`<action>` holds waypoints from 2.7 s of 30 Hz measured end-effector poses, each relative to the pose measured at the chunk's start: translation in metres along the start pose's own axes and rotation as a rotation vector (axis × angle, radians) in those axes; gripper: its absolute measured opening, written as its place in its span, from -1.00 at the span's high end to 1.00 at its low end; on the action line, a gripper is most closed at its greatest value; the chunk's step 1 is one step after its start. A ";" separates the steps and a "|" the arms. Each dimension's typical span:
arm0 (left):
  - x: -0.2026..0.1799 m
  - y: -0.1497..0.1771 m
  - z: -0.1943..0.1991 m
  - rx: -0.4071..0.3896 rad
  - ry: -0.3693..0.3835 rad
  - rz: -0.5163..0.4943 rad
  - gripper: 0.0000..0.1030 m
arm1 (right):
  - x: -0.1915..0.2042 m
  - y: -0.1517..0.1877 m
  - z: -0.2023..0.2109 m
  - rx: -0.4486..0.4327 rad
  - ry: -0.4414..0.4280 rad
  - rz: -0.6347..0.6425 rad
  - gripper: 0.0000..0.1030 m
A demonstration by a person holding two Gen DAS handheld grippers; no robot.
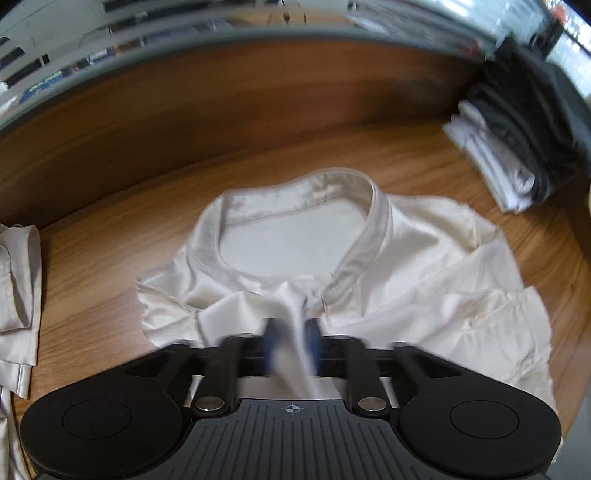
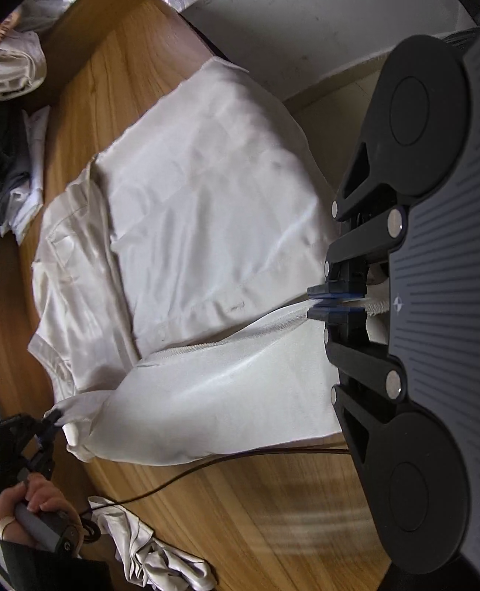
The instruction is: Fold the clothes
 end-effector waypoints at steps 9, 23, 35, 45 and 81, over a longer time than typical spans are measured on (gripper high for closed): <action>-0.030 -0.032 0.030 -0.046 0.021 -0.094 0.17 | -0.060 0.003 0.036 -0.027 0.043 -0.104 0.60; -0.116 -0.072 0.021 0.005 0.074 -0.128 0.00 | -0.157 -0.042 0.044 -0.055 0.101 -0.126 0.39; -0.217 -0.141 -0.029 0.049 0.093 -0.190 -0.05 | -0.228 -0.100 0.004 -0.040 -0.012 -0.100 0.16; -0.258 -0.158 -0.092 0.135 0.081 -0.209 -0.06 | -0.250 -0.128 -0.026 0.024 -0.201 -0.084 -0.06; -0.148 -0.111 -0.003 0.040 0.169 -0.112 0.95 | -0.147 -0.092 0.043 -0.054 -0.154 0.007 0.92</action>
Point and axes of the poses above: each gripper's, at about its wrist camera, not at the fingertips, and z roughly against the way its jaws point, x to its left, y to its underside, the point moved 9 cm from there along -z, roughly the way its jaws point, and after that the axes turned 15 degrees about -z, right-handed, at the moved point
